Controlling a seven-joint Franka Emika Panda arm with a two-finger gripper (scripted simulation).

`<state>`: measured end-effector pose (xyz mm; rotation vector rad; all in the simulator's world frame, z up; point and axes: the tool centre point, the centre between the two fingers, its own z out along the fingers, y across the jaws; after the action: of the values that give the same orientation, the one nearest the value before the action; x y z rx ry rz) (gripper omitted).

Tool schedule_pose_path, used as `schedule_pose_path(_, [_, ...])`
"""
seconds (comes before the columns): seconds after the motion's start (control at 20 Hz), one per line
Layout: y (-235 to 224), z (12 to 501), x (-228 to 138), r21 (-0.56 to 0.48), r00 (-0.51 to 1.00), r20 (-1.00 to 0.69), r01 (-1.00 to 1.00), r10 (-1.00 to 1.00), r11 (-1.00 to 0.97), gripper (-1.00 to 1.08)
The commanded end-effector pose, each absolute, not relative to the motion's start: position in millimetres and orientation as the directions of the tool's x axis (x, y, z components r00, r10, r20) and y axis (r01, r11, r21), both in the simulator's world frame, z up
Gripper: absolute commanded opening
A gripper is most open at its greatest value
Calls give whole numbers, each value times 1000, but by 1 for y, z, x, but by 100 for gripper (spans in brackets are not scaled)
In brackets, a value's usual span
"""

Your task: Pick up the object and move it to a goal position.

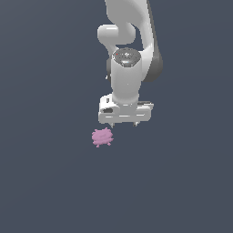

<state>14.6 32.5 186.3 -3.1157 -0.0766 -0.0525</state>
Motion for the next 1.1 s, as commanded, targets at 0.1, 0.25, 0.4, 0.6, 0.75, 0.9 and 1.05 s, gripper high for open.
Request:
schedule_pose_path(0.1, [33,188,15,-26,998,35,51,50,-998,108])
schedule_pose_path(0.25, [35,194,16,-33,998,40,57,55,-998,108])
schedule_pose_path(0.4, [35,194,16,-33,998,40,57,55,-998,108])
schedule_pose_path(0.6, [34,192,16,-34,998,46,52,50,-998,108])
schedule_pose_path(0.75, [33,187,17,-35,998,54,44,42,-998,108])
schedule_pose_path(0.9, [32,181,17,-37,997,66,32,30,-999,108])
schedule_pose_path(1.05, [30,173,16,-40,997,82,17,13,-999,108])
